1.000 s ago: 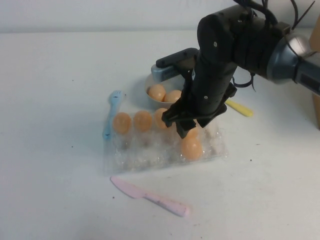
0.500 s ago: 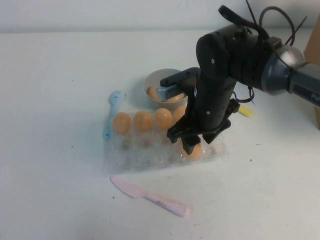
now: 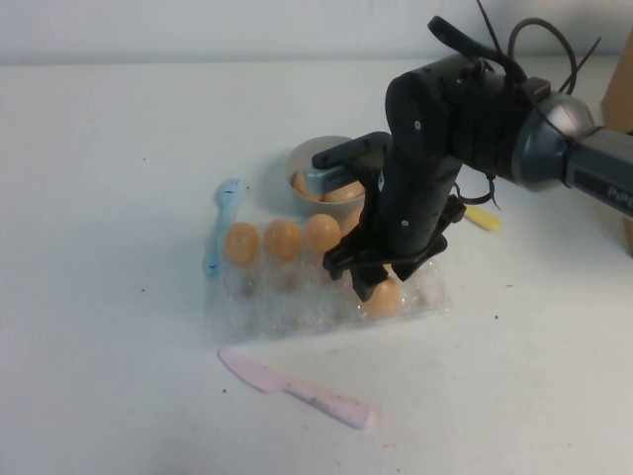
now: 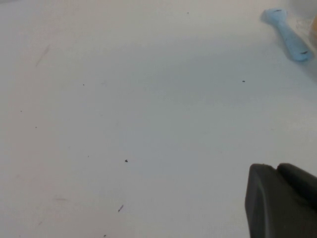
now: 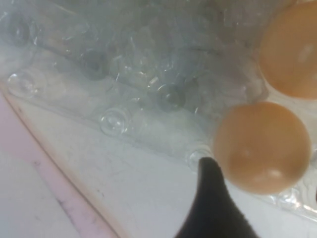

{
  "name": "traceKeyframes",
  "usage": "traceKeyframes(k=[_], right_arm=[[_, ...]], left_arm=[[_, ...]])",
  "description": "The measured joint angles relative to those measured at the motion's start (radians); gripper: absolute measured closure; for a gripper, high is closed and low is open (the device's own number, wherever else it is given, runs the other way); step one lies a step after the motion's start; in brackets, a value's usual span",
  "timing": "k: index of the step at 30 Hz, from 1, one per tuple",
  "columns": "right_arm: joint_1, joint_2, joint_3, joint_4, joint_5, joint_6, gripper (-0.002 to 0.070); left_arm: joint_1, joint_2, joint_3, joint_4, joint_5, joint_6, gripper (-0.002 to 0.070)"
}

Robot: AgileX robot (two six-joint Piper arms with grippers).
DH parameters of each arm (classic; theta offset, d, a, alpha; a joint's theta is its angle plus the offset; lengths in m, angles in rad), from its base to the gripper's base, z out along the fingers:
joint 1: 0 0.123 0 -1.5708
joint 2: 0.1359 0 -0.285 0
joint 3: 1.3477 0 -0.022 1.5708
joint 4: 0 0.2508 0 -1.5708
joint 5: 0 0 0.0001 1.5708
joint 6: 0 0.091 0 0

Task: Take an egg out of the egg box
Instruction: Pick up the egg from the plastic box

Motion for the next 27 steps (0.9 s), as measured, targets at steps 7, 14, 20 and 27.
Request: traceKeyframes(k=[7,14,20,27], right_arm=[[0.000,0.052,0.000,0.000,0.007,0.000,0.0290],[0.000,0.056,0.000,0.000,0.010,0.000,0.0328],[0.000,0.056,0.000,0.000,0.010,0.000,0.0353],[0.000,0.056,-0.029,0.000,0.035,-0.004,0.0353]], left_arm=[[0.000,0.000,0.000,0.000,0.000,0.000,0.0678],[0.000,0.000,0.000,0.000,0.000,0.000,0.0678],[0.000,0.000,0.000,0.000,0.000,0.000,0.0678],[0.000,0.000,0.000,0.000,0.000,0.000,0.0678]])
